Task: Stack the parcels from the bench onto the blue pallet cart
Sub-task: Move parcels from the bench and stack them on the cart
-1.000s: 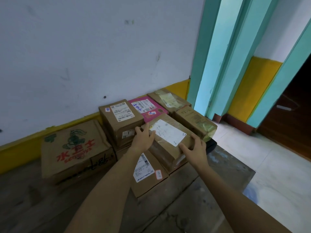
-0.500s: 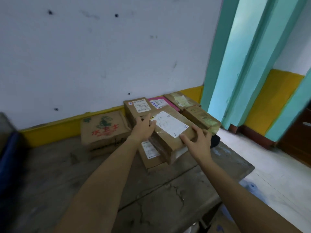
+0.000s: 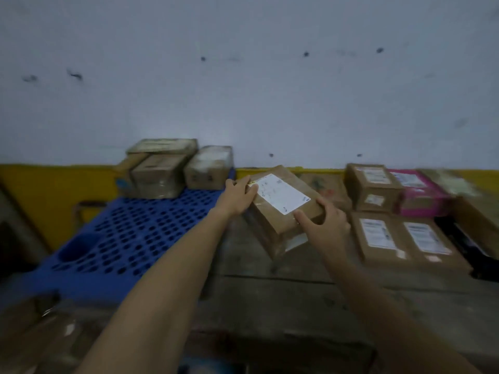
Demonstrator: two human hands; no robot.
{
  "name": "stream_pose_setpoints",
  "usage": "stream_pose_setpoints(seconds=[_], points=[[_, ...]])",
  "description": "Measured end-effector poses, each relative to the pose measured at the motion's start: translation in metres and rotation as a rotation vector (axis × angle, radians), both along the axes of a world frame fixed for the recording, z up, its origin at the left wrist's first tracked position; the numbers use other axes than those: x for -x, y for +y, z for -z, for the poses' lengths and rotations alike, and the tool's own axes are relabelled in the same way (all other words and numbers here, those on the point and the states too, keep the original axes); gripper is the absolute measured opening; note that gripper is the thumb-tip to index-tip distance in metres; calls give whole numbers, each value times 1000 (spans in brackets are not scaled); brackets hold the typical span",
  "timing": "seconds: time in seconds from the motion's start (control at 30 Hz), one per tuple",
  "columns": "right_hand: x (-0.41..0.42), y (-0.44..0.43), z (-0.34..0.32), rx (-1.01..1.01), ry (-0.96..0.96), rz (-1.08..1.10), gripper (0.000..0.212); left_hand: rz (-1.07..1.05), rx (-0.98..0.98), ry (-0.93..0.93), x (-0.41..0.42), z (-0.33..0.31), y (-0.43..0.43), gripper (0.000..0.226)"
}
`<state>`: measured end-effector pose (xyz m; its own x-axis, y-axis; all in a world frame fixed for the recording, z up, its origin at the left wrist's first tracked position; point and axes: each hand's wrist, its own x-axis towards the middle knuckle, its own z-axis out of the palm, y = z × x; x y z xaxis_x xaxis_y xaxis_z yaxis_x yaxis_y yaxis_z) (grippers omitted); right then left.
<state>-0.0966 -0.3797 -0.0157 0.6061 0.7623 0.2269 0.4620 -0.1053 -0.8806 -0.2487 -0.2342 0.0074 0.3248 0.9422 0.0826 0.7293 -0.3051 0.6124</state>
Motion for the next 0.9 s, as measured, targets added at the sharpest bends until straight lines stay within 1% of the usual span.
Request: stream_pose_setpoints(seconds=[0.13, 0.23, 0.4, 0.5, 0.57, 0.63, 0.67, 0.77, 0.8, 0.9], points=[[77, 24, -2, -2, 31, -131, 63, -100, 14, 19, 91, -2, 15, 59], [129, 45, -1, 13, 44, -164, 65, -131, 41, 20, 144, 2, 36, 61], [197, 76, 15, 57, 42, -115, 65, -76, 171, 10, 193, 8, 87, 73], [222, 92, 26, 158, 37, -17, 66, -7, 224, 26, 200, 16, 116, 82], [236, 101, 31, 214, 35, 30, 65, 87, 197, 41, 198, 25, 131, 75], [249, 107, 34, 237, 0, 75, 65, 167, 134, 37, 191, 34, 140, 59], [253, 111, 35, 249, -21, 100, 64, 163, 102, 26, 187, 37, 143, 55], [260, 127, 32, 275, -31, 157, 65, 58, 8, 12, 178, 35, 149, 46], [261, 133, 32, 280, -34, 170, 66, 40, -33, 34, 175, 34, 150, 42], [267, 149, 33, 278, -53, 198, 67, 57, -175, 183, 168, 32, 154, 38]])
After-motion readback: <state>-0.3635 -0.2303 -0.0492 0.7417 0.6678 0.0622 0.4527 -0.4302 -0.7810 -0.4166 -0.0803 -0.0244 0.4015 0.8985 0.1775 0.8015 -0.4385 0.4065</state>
